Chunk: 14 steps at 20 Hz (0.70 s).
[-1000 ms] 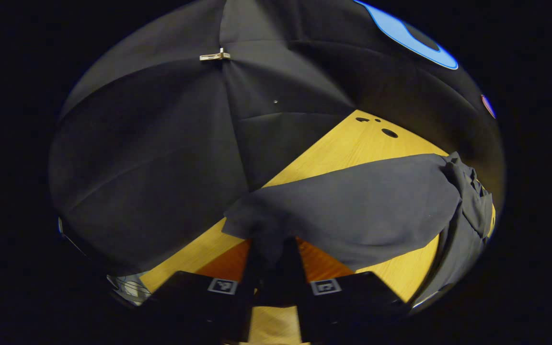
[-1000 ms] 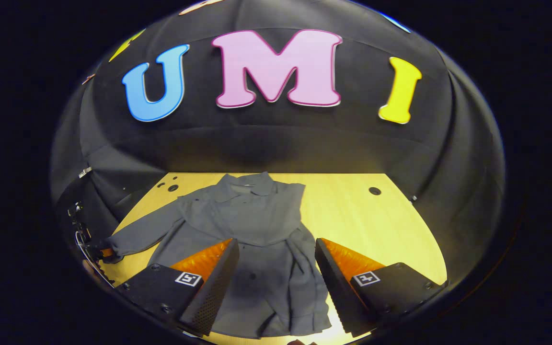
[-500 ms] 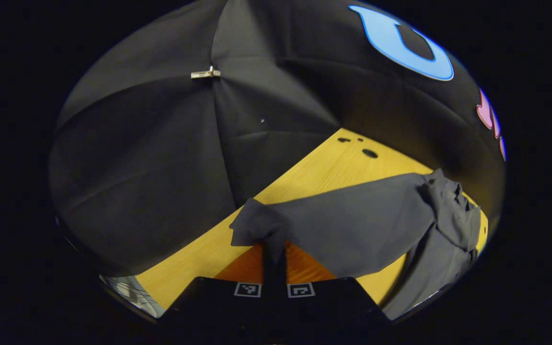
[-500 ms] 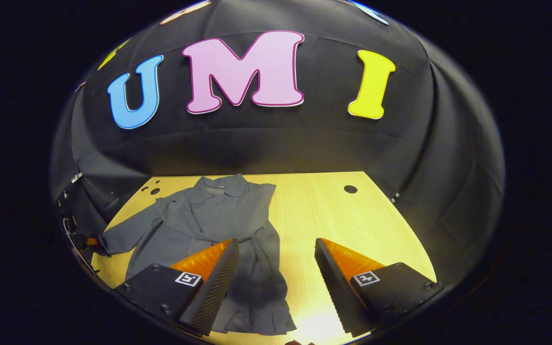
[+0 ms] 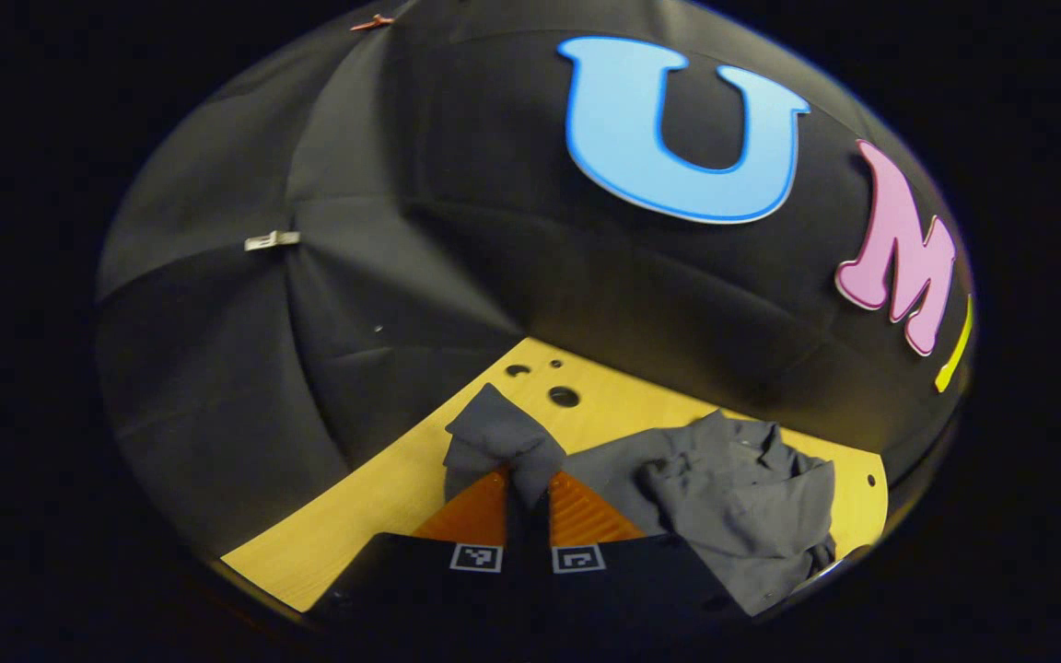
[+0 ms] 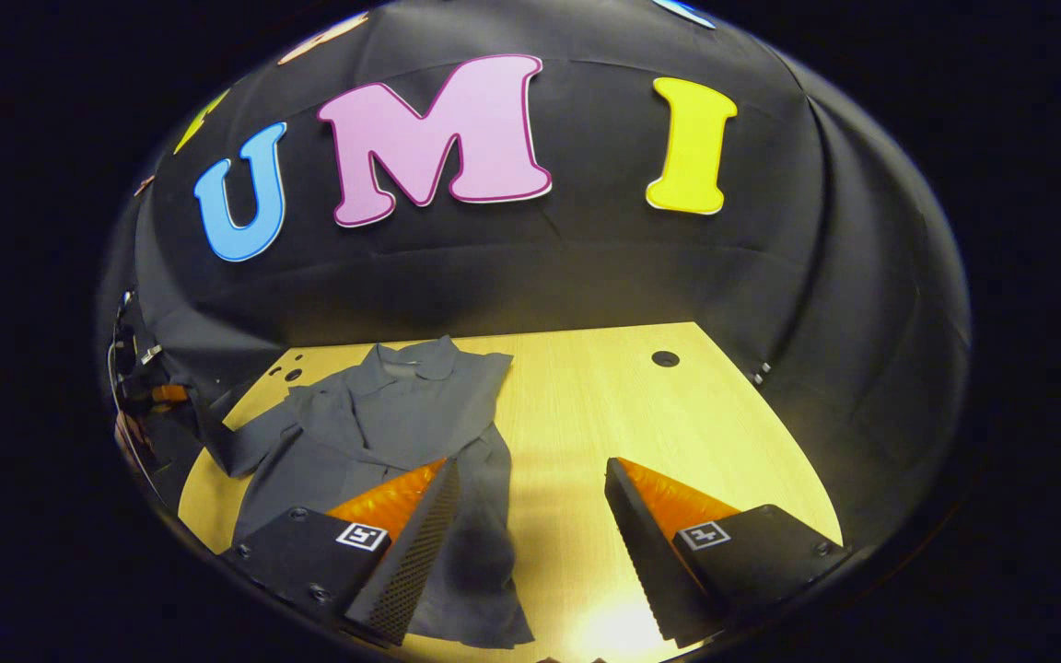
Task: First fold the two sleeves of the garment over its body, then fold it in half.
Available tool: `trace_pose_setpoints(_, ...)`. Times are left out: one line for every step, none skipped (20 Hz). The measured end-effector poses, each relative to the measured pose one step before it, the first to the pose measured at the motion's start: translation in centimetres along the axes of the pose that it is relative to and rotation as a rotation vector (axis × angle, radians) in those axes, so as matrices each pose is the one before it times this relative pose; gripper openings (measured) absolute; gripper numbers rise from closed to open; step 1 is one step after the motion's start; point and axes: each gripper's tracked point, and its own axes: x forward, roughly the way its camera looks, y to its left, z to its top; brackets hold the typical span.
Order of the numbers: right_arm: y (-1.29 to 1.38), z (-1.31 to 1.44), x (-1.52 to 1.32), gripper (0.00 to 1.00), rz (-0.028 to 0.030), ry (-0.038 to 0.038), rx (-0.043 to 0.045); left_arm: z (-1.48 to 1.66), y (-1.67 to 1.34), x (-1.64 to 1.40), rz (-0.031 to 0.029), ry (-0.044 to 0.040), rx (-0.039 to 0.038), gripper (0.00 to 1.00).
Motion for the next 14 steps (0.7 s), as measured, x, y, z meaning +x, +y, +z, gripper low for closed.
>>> trace_pose_setpoints(-0.792,-0.008,0.036,0.98,0.00082,0.00136,0.00572,0.630,-2.140,0.341,-0.02199,-0.01146,0.01854,0.05)
trace_pose_setpoints(-0.622,0.101,0.158,0.98,0.00292,0.00215,0.00733,0.506,-2.198,0.452,-0.02431,-0.00984,0.01672,0.06)
trace_pose_setpoints(-0.633,0.132,0.057,0.98,0.00056,0.00086,0.00645,0.262,-2.279,0.387,-0.02055,-0.00595,0.01413,0.09)
trace_pose_setpoints(-0.936,0.182,0.117,0.99,0.00207,-0.00388,0.00492,-0.034,-2.330,0.452,-0.01306,-0.00009,0.01113,0.06)
trace_pose_setpoints(-0.577,-0.103,0.163,0.99,0.00448,0.00141,-0.00235,-0.139,-3.462,0.686,-0.02636,0.00020,0.00414,0.06)
trace_pose_setpoints(0.201,-0.339,0.206,0.99,0.00677,0.00811,-0.00329,-0.238,-2.577,0.435,-0.02516,0.00273,-0.00029,0.05)
trace_pose_setpoints(-0.080,-0.106,0.228,0.99,0.01047,0.00357,-0.00552,-0.430,-2.601,0.400,-0.02510,0.00289,0.00202,0.05)
trace_pose_setpoints(-0.684,0.115,0.338,0.99,0.00408,0.00073,-0.00646,-0.367,-2.557,0.310,-0.02584,0.00633,0.00804,0.05)
trace_pose_setpoints(-0.389,0.056,0.087,0.99,0.00975,-0.00023,-0.00457,-0.635,-2.236,0.475,-0.02066,0.01229,0.00578,0.05)
trace_pose_setpoints(-0.466,-0.077,-0.232,0.99,0.00736,0.00066,-0.00325,-0.489,-2.309,0.432,-0.02414,0.00951,-0.00082,0.05)
trace_pose_setpoints(-0.046,-0.340,-0.310,0.99,0.01391,0.00427,-0.00206,-0.424,-3.081,0.371,-0.03583,0.00998,-0.00198,0.05)
trace_pose_setpoints(0.100,-0.307,-0.135,0.99,0.00999,0.00596,-0.00312,-0.499,-1.879,0.512,-0.02517,0.00618,0.00303,0.05)
trace_pose_setpoints(0.028,-0.265,-0.038,0.99,0.00917,0.00501,-0.00464,-0.489,-1.877,0.518,-0.03148,0.00997,0.00481,0.05)
trace_pose_setpoints(0.027,-0.359,-0.167,0.99,0.00537,0.00467,-0.00212,-0.499,-2.096,0.363,-0.03076,0.01233,0.00404,0.05)
